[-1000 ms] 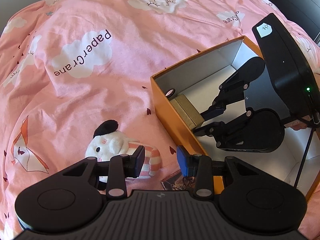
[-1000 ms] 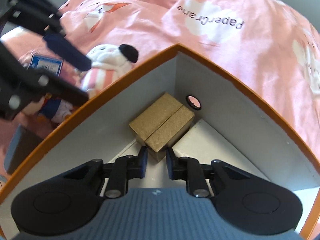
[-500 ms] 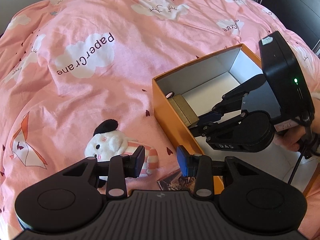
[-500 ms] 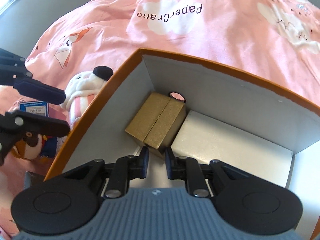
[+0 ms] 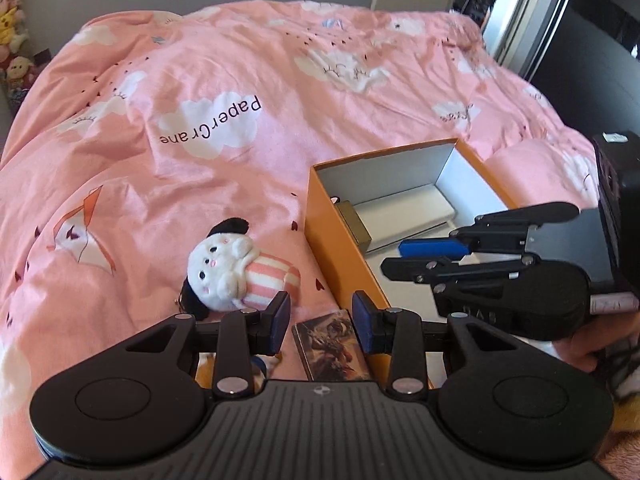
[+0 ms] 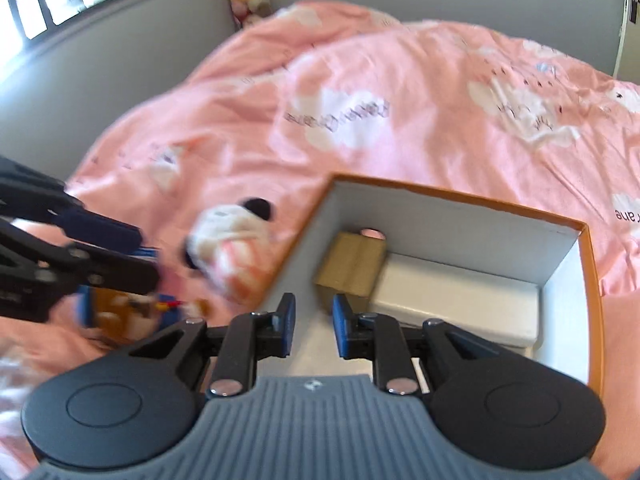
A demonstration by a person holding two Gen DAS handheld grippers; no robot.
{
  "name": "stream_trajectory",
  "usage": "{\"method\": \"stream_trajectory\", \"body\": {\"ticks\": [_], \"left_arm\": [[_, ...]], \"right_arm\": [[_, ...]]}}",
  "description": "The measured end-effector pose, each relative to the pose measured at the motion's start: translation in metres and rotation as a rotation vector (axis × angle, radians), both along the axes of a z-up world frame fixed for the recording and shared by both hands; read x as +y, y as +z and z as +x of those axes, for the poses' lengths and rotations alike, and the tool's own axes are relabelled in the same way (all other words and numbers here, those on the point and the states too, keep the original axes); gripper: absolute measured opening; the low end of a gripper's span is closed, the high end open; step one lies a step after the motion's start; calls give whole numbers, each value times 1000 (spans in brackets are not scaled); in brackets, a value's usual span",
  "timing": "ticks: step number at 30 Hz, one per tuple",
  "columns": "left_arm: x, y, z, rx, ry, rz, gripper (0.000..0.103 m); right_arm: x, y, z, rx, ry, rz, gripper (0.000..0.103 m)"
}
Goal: Organize objects
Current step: 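Move the left tool back to the item pile beside the shoebox, then grasp the dark grey case with the left tool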
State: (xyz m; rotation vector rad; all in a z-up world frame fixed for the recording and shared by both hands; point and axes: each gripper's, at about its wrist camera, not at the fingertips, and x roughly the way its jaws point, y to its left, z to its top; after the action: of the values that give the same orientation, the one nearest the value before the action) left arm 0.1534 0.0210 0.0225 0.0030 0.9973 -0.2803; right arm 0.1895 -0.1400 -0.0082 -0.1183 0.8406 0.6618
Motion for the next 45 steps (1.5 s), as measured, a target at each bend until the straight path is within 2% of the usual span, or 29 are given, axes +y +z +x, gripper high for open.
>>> {"method": "stream_trajectory", "body": {"ticks": [4,9,14,16,20,26,28,33,34,36,43,45], "left_arm": [[17,2,-27,-15,85,-40,38],[47,-4,-51,-24,217,-101,37],[70,-20,-72,-3,291,-133,37],[73,-30,-79,25,296,-154,37],[74,-50,-89,63,316,-226,37],[72,-66,-90,71,361,-346,37],[71,-71,-88,88,393,-371,45],[64,-78,-83,122,453,-366,53],[61,-79,-81,126,453,-359,58],[54,-80,-79,136,450,-344,61],[48,-90,-70,195,472,-303,61],[50,-94,-69,203,478,-304,55]], "right_arm": [[13,14,-36,-40,28,64,22],[34,12,-60,-7,75,110,22],[58,-6,-72,31,99,55,22],[66,-16,-77,56,114,25,31],[76,-28,-87,76,122,-23,32],[66,-25,-93,-34,54,-123,23],[63,-24,-94,-46,46,-138,18],[59,-24,-94,-74,47,-162,15],[60,-24,-95,-81,51,-167,15],[62,-25,-96,-93,60,-177,14],[64,-28,-101,-122,110,-214,12],[66,-29,-103,-132,122,-227,12]]}}
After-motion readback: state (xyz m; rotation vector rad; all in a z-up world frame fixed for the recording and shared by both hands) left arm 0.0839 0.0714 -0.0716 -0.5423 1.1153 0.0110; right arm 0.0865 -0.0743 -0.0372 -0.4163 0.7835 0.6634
